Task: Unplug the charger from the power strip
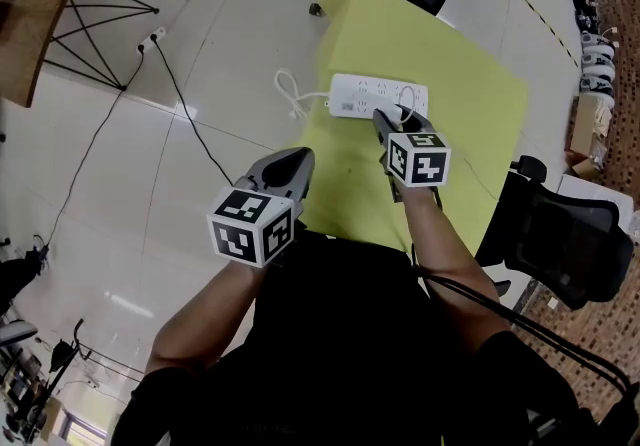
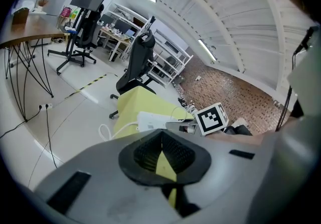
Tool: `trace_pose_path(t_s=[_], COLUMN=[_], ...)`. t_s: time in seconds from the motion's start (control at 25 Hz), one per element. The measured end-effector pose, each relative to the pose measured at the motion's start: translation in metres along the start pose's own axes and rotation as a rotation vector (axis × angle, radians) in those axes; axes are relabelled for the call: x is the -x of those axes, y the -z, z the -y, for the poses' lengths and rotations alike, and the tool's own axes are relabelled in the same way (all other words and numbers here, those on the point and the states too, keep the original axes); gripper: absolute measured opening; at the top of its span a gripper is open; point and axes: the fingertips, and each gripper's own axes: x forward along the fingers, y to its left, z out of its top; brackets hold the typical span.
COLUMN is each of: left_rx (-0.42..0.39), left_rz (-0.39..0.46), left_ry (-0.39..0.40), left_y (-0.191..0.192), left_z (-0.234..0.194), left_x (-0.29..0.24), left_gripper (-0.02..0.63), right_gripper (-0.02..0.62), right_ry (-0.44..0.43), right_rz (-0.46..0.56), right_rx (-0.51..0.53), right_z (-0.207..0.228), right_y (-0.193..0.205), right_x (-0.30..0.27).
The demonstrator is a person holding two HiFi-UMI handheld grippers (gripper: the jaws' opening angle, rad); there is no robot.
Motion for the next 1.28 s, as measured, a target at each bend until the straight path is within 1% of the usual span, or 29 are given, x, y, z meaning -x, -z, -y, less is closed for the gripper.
trace_pose_path(t_s=[0.2, 0.44, 0.6, 0.72, 0.88, 0.96, 1.12, 1.28], left_rx=[-0.003, -0.020, -0.049, -0.076, -0.117, -0.140, -0.179, -0.188], left_rz=[0.010, 0.023, 0.031, 0.042, 0.043, 0.043, 0.077, 0.134], left_ry=[0.004, 0.017, 0.039, 0.056, 0.066, 0.069, 0.064, 0.053], left_y=[0.002, 0.003, 0.003, 0.000, -0.002, -0.002, -0.005, -0.001], left_z=[0.004, 0.011, 0.023, 0.033, 0.044, 0.051, 0.072, 0.099], left_x=[0.007, 0.014, 0.018, 0.021, 0.026, 0.029, 0.040, 0.054], left_gripper=[0.005, 0.005, 0.005, 0.005, 0.005, 0.005, 0.005, 0.005], right_gripper=[0.143, 0.138, 0.138, 0.138, 0.138, 0.138, 0.138, 0.138], right_ry=[0.015, -0.003, -0.029, -0.072, -0.175, -0.214, -0.262, -0.316], right_rz=[0.030, 0.048, 0.054, 0.073, 0.145, 0.192, 0.262, 0.319], right_rx=[0.020, 0.028, 0.018, -0.044, -0.233, -0.287, -0.304, -0.300], right_z=[0.000, -0.006, -0.011, -0.016, -0.021, -0.021, -0.022, -0.023], right_y=[-0.008, -0.008, 0.000, 0.005, 0.007, 0.007, 0.012, 0.021], right_x=[0.011, 0.028, 0.046, 0.065, 0.101, 0.122, 0.167, 0.211])
